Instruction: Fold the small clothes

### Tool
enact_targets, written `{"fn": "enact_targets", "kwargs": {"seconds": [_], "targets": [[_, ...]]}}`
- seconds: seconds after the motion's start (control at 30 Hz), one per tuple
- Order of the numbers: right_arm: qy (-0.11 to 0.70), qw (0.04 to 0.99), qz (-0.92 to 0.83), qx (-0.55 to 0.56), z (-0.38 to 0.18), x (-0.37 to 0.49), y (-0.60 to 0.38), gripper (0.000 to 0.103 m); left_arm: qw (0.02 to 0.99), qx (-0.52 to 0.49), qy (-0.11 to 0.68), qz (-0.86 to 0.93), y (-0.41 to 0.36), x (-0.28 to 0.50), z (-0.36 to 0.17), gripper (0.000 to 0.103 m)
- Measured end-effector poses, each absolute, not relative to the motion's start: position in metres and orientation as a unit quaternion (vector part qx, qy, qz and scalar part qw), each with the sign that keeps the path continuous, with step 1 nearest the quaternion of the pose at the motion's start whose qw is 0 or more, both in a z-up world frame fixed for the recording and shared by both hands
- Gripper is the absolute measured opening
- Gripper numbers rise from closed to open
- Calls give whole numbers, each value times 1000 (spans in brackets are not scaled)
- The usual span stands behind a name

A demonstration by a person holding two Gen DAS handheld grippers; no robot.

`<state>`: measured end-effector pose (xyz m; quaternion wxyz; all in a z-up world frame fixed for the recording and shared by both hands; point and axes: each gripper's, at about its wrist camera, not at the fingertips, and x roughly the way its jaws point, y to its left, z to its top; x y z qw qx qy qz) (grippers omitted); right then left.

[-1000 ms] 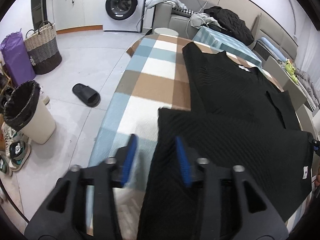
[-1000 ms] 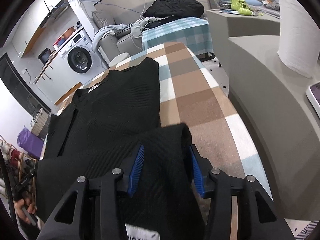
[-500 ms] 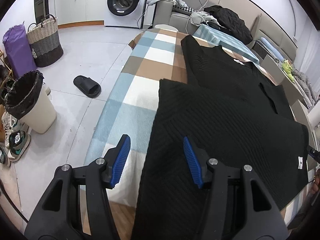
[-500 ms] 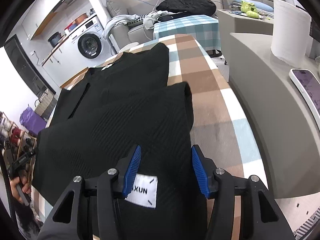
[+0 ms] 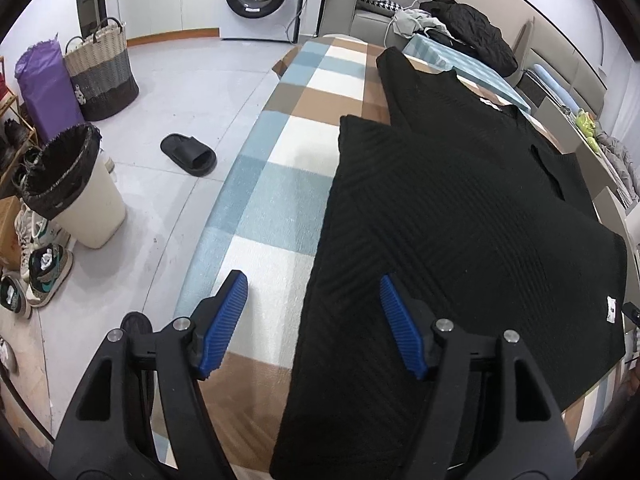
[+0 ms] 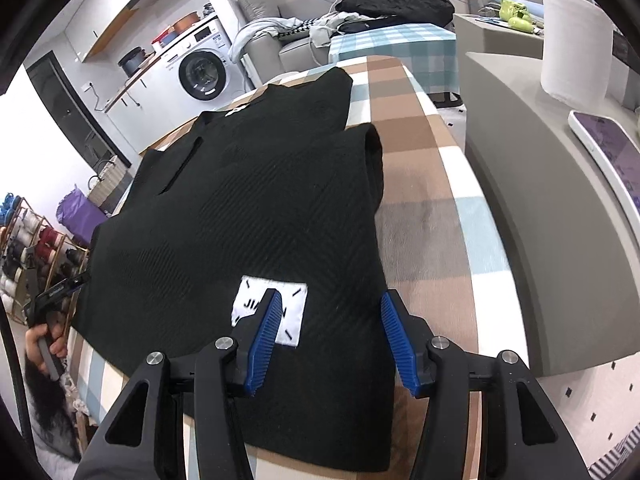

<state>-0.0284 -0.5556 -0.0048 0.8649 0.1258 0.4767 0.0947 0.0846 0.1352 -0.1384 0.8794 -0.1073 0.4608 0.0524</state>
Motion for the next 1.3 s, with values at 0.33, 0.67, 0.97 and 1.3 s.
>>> {"fn": "enact_targets", "kwargs": {"seconds": [0.33,0.67,0.97,1.3], "targets": [[471,867,84,137,-13,-18,-563,53,884,-97,456,34,120,102,-138,47],[404,897,125,127,4,-4,-555,5,904,-133,406,26,129,84,-113,3],[309,934,102,148,69,16,-552,5,930,-150,336,20,133,100,-58,3],[368,914,11,169,29,95,-552,5,915,-130,380,37,136,191,-86,3]]}}
